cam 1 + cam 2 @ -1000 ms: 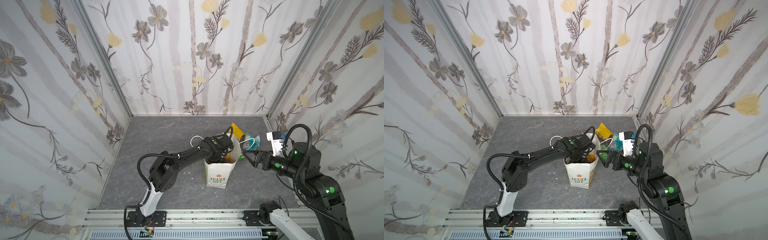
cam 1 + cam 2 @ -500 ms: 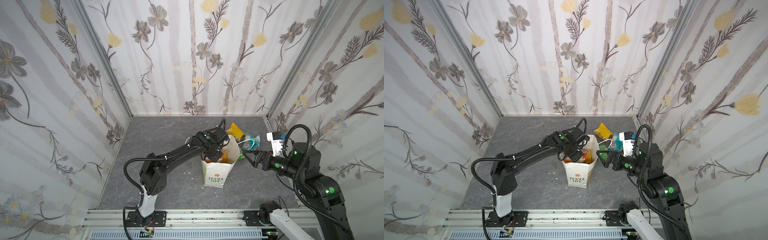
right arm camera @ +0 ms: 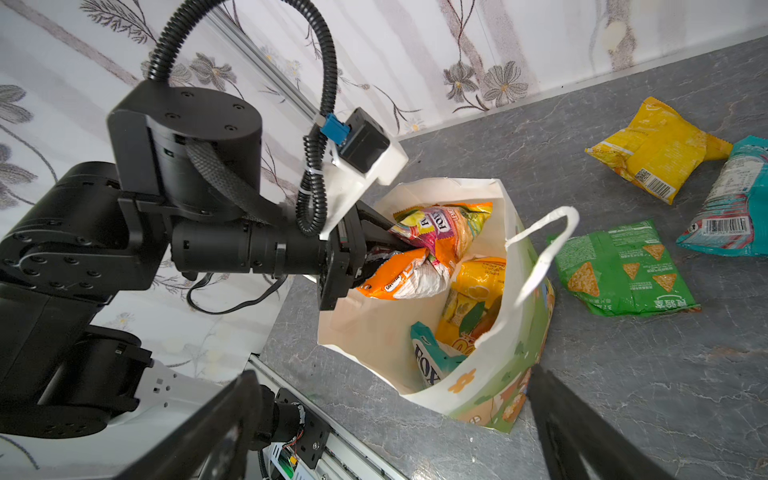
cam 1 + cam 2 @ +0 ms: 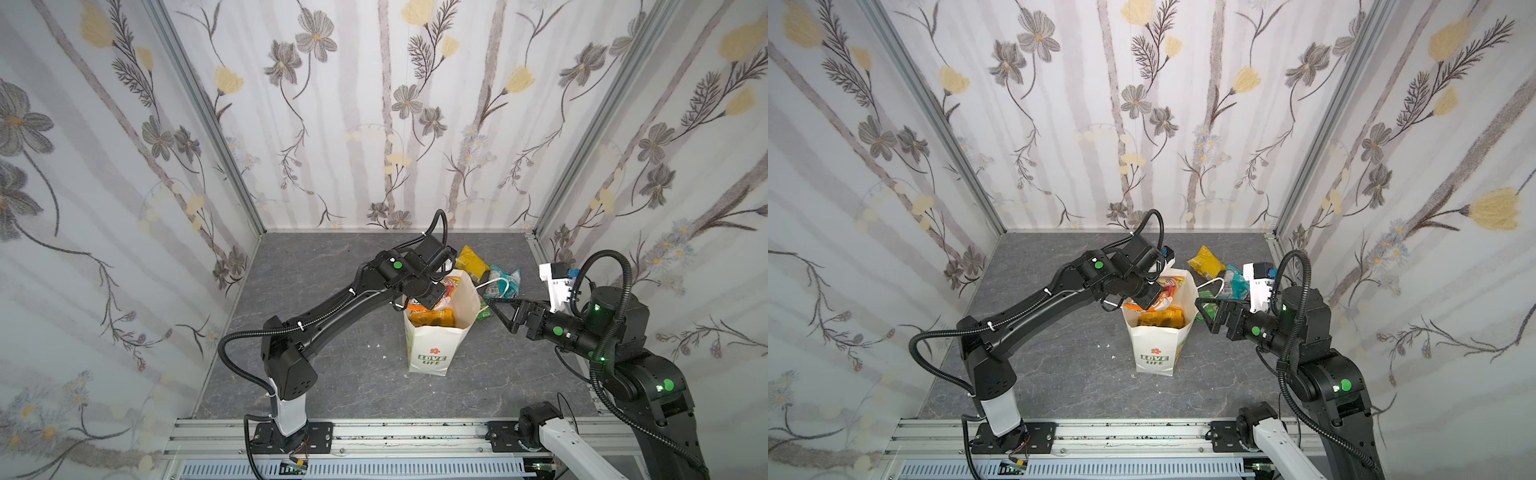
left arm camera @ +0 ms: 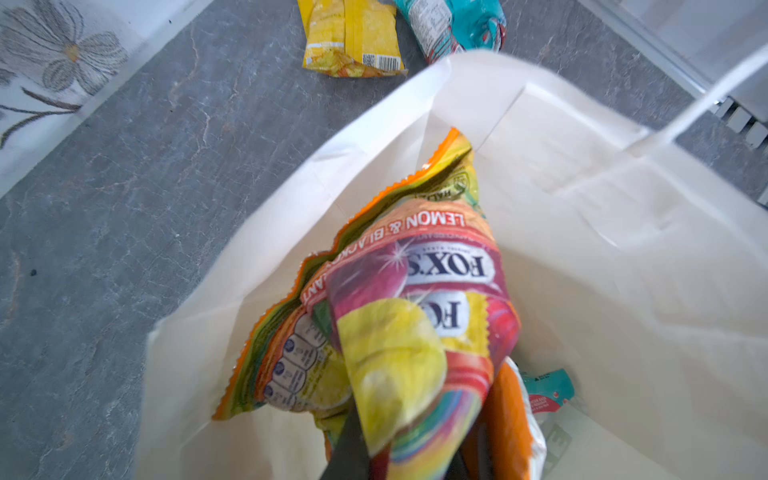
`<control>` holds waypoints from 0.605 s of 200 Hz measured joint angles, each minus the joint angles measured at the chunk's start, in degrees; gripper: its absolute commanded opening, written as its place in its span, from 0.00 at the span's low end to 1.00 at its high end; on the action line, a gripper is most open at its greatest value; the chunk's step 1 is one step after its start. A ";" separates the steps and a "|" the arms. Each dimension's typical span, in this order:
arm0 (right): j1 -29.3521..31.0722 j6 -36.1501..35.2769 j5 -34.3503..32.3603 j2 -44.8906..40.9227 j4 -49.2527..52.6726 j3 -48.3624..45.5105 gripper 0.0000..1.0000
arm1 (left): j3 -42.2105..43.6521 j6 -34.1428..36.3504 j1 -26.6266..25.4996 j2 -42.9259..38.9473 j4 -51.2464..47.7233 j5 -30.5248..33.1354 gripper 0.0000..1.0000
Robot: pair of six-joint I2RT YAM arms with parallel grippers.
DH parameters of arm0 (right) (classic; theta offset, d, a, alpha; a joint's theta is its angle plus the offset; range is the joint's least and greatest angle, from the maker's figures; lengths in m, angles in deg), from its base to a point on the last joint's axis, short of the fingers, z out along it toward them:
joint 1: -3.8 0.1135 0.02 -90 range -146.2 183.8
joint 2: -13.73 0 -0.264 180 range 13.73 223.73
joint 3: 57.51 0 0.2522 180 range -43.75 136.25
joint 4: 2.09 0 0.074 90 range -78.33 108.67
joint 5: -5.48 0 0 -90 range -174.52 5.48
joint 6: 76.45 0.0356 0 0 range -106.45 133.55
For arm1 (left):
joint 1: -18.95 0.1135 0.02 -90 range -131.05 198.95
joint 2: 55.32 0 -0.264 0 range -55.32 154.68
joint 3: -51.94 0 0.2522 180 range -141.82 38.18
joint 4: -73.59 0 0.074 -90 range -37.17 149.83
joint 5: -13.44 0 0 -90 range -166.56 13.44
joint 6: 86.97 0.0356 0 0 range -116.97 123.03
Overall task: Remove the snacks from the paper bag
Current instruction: 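Lift the pink Fox's packet out with the left gripper toward the right gripper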
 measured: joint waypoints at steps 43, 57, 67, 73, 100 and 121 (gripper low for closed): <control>0.00 1.01 -1.09 -0.13 -1.18 0.50 1.00 | -1.33 -0.48 0.20 -2.95 -0.02 -1.01 0.00; -0.02 1.29 -1.49 -0.35 -2.36 0.55 1.00 | -1.53 -0.63 0.24 -4.35 0.28 -0.98 0.00; 0.00 1.68 -1.64 -0.50 -2.99 0.59 1.00 | -1.70 -0.63 0.33 -5.22 0.59 -1.03 0.00; 0.00 1.86 -1.68 -0.55 -3.37 0.59 1.00 | -1.84 -0.63 0.33 -5.77 0.83 -1.03 0.00; 0.00 3.15 -1.70 -0.52 -5.49 0.59 1.00 | -3.04 -0.20 0.31 -7.52 1.70 -1.44 0.00; 0.00 4.72 -1.40 -0.66 -8.26 0.22 1.00 | -2.69 1.75 -0.07 -9.75 3.08 -1.46 0.00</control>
